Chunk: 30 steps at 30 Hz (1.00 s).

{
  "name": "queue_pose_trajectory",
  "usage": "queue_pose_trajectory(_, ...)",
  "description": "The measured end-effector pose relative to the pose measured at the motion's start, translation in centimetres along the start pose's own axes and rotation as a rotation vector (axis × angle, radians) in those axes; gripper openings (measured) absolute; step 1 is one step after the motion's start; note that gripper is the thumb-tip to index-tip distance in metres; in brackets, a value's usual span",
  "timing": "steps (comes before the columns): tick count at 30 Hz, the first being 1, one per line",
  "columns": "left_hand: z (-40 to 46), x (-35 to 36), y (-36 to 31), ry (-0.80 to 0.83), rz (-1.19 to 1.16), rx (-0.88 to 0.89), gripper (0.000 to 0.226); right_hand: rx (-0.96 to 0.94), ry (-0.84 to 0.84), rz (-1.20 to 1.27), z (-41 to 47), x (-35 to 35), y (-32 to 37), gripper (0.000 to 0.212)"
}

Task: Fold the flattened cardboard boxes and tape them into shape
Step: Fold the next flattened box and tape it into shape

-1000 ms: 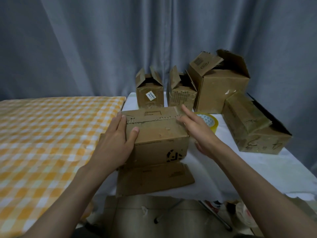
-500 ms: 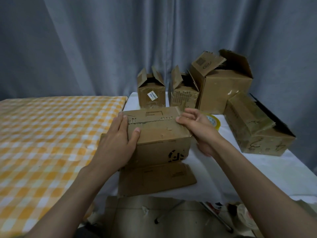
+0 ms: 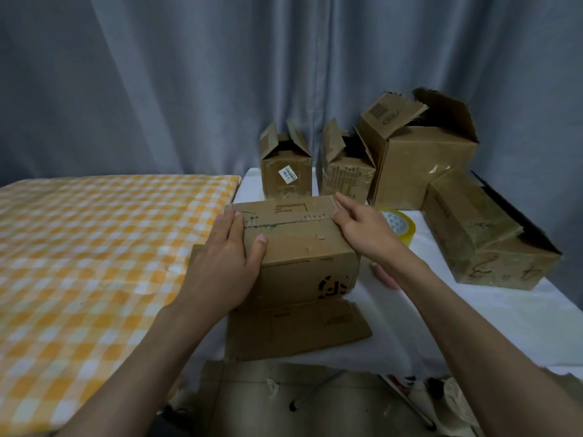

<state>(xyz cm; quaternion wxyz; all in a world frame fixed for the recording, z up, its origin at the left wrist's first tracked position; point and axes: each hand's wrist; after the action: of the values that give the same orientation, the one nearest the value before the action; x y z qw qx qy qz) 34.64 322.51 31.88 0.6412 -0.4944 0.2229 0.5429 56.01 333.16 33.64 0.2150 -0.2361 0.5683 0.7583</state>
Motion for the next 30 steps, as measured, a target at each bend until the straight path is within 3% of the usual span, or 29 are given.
queue_pose_trajectory(3,0.0,-0.2,-0.2,0.0,0.102,0.036,0.069,-0.005,0.054,0.046,-0.3,-0.7,-0.5,0.053)
queue_pose_trajectory(7,0.1,-0.6,-0.4,0.034,0.328,0.065,0.085,-0.08,-0.201,-0.133,-0.2,-1.0,-0.7,0.049)
queue_pose_trajectory(9,0.0,-0.8,-0.6,0.006,0.404,0.113,0.088,-0.042,-0.238,-0.223,0.2,-1.8,-1.7,0.046)
queue_pose_trajectory(12,0.0,-1.2,-1.4,-0.051,0.327,0.276,0.078,0.077,-0.112,-0.409,0.4,-3.5,-4.2,0.049)
queue_pose_trajectory(15,-0.4,-0.8,-3.1,-0.007,0.172,0.364,0.087,0.097,-0.002,-0.587,-0.3,-3.5,-5.8,0.06)
queue_pose_trajectory(18,-0.9,0.9,-3.8,0.004,0.218,0.378,0.082,-0.029,-0.101,-0.641,-0.9,-3.3,-6.6,0.046)
queue_pose_trajectory(21,-0.9,1.9,-4.0,0.01,0.247,0.331,0.078,-0.051,-0.216,-0.505,-1.2,-4.1,-6.4,0.034)
queue_pose_trajectory(26,-0.6,1.7,-4.8,0.06,0.205,0.261,0.085,-0.048,-0.362,-0.074,-3.2,-6.4,-5.1,0.026)
queue_pose_trajectory(30,0.6,0.3,-7.1,-0.004,0.03,0.214,0.072,-0.115,-0.33,0.098,-6.2,-8.0,-4.7,0.023)
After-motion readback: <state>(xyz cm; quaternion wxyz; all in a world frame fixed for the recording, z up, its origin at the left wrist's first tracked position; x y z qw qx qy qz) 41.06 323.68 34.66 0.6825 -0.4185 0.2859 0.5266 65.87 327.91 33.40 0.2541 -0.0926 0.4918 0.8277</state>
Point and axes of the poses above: each hand's wrist, its own z-axis towards the middle knuckle, its own x-axis out of the palm, y = z × x, and after that the axes turned 11 degrees about -y, right-handed
